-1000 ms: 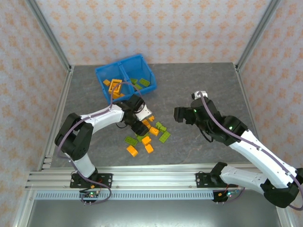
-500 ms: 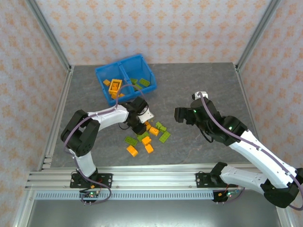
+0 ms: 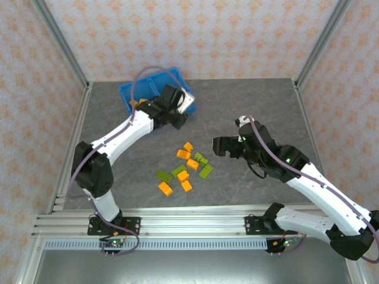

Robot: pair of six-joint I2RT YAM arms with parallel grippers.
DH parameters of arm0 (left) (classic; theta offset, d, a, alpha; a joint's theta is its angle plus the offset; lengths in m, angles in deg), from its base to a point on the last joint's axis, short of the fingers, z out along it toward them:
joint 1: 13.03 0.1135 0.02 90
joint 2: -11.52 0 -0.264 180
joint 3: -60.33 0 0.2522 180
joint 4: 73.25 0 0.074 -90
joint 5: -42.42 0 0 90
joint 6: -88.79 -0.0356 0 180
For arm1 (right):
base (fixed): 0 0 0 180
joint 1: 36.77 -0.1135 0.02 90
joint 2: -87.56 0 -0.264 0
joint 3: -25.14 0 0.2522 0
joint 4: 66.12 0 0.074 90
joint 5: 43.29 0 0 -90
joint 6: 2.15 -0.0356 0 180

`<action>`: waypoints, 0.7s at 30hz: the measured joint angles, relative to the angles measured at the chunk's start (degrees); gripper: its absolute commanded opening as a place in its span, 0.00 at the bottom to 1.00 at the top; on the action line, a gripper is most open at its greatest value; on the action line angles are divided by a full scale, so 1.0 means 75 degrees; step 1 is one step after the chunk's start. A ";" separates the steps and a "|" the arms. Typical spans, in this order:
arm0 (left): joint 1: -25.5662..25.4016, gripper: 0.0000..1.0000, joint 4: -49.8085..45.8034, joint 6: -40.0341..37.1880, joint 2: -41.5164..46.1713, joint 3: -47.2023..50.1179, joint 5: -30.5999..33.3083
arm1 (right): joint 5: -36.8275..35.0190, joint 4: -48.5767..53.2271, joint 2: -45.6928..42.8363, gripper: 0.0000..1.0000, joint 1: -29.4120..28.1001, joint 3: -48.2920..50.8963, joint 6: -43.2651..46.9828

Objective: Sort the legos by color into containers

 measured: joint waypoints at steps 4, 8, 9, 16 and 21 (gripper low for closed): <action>0.0437 0.22 0.0303 0.0195 -0.1370 -0.1580 0.0912 | -0.0003 0.0003 0.0000 0.98 0.0000 0.0000 -0.0003; 0.0737 0.34 0.0265 0.0472 -0.3016 -0.3133 0.1553 | -0.0017 0.0017 -0.0012 0.98 0.0000 0.0000 -0.0026; 0.0781 0.41 0.0230 0.0554 -0.3346 -0.3477 0.1641 | -0.0017 0.0035 -0.0023 0.98 0.0000 0.0000 -0.0035; 0.0927 0.69 -0.0341 0.1148 -0.4572 -0.5109 0.1647 | -0.0052 0.0099 -0.0187 0.98 0.0000 0.0000 -0.0117; 0.0898 0.72 -0.0315 0.1419 -0.3500 -0.4479 0.0921 | -0.0172 0.0090 0.0047 0.97 0.0000 0.0000 0.0041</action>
